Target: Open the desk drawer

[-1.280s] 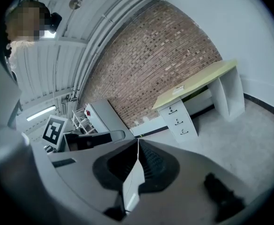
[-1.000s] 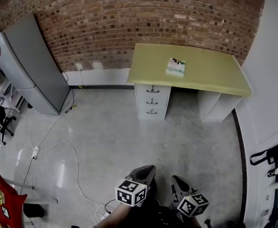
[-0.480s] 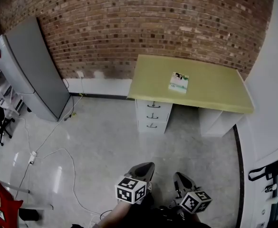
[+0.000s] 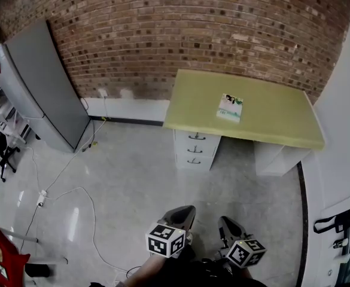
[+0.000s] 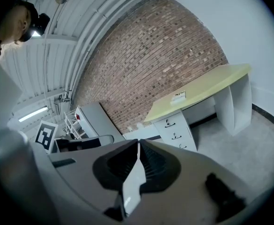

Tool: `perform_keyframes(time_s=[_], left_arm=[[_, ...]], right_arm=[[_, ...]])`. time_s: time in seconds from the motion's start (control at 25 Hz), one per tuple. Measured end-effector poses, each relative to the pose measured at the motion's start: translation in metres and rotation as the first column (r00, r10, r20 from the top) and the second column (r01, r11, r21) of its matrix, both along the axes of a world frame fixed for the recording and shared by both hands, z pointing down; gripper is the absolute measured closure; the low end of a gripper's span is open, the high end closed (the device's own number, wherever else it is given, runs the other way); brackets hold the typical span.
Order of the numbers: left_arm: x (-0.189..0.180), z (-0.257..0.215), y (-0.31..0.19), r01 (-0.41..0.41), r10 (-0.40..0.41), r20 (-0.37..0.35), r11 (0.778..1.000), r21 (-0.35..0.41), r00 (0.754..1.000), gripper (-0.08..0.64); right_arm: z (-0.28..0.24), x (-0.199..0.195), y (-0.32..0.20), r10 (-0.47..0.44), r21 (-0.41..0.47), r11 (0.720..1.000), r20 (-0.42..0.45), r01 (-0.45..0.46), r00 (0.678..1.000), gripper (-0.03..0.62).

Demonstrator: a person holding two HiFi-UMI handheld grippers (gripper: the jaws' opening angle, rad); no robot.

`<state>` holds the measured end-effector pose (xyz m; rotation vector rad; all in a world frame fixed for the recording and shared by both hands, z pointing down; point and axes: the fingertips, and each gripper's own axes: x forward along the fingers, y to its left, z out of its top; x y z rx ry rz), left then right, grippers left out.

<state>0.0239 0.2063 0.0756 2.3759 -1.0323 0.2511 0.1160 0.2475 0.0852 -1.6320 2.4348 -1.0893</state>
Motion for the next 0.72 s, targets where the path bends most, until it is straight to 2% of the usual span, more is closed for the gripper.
perform_keyframes(time_s=[0.2, 0.44, 0.56, 0.72], left_arm=[[-0.001, 0.009, -0.018, -0.017, 0.017, 0.003, 1.0, -0.012, 1.0, 0.549], [0.003, 0.002, -0.046, -0.08, 0.08, 0.014, 0.996, 0.026, 0.997, 0.549], [0.002, 0.001, -0.053, -0.103, 0.102, 0.015, 0.994, 0.037, 0.995, 0.549], [0.001, 0.004, -0.052, -0.103, 0.103, 0.012, 0.995, 0.011, 0.995, 0.549]], right_arm=[[0.0, 0.002, -0.027, 0.022, 0.019, 1.0, 0.009, -0.022, 1.0, 0.578], [-0.002, -0.002, -0.066, 0.045, 0.06, 0.997, 0.027, -0.047, 0.999, 0.578], [-0.003, -0.014, -0.08, 0.023, 0.104, 0.994, 0.044, -0.028, 0.999, 0.578], [-0.003, -0.024, -0.087, 0.002, 0.092, 0.996, 0.049, -0.007, 0.999, 0.578]])
